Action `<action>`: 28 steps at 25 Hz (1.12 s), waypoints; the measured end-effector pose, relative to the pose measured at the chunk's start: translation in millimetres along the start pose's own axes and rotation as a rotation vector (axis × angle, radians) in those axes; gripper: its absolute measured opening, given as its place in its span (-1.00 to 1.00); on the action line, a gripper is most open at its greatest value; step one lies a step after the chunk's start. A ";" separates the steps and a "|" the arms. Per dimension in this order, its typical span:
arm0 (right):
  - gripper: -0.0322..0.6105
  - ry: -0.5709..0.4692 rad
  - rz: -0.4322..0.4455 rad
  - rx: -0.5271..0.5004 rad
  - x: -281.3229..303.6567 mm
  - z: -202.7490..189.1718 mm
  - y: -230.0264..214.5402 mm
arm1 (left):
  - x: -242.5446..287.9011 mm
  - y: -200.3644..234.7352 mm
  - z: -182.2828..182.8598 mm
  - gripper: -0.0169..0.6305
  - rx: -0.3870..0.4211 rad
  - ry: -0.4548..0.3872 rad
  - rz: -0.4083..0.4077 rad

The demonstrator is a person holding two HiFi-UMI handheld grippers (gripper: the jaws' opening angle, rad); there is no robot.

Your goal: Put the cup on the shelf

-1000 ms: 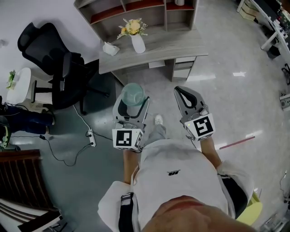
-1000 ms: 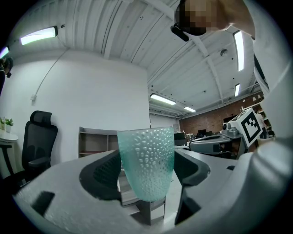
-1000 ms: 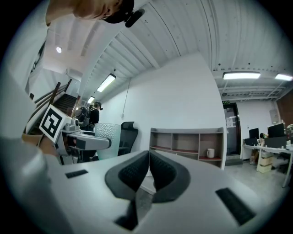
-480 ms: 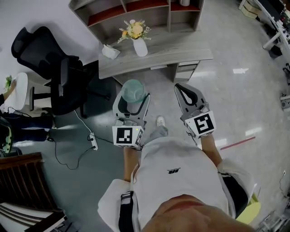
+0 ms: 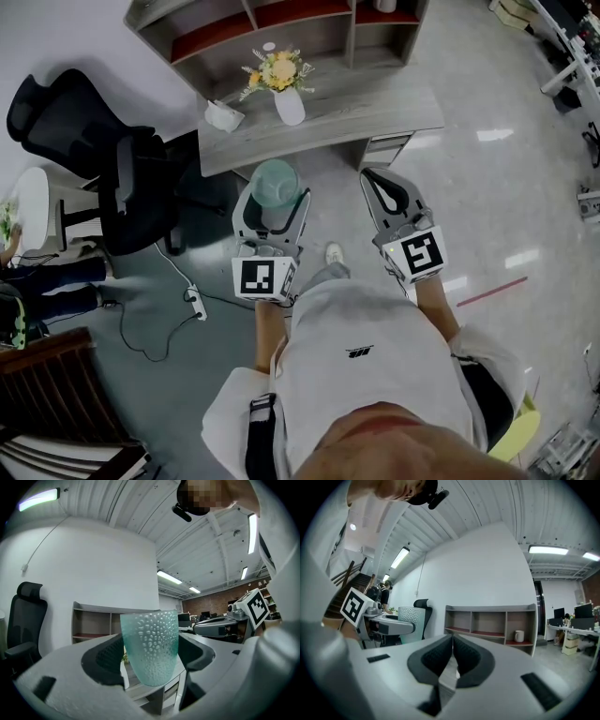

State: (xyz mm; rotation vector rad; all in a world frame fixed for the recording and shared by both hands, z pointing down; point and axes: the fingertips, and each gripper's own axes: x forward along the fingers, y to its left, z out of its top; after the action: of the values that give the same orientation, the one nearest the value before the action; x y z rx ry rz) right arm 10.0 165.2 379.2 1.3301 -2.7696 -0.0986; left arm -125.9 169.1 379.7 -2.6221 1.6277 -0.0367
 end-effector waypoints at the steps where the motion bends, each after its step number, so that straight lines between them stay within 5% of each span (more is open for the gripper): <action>1: -0.81 0.002 -0.004 -0.001 4.9 -1.2 -2.3 | 5.0 3.6 -0.6 0.20 -0.001 0.000 -0.005; 28: -0.81 0.010 -0.035 -0.005 112.5 -10.4 -43.5 | 110.4 73.0 -12.9 0.20 0.011 -0.010 -0.055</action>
State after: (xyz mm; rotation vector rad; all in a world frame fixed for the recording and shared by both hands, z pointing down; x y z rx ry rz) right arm -25.5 49.9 389.5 1.3748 -2.7366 -0.1002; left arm -142.8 37.4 387.2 -2.6535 1.5476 -0.0345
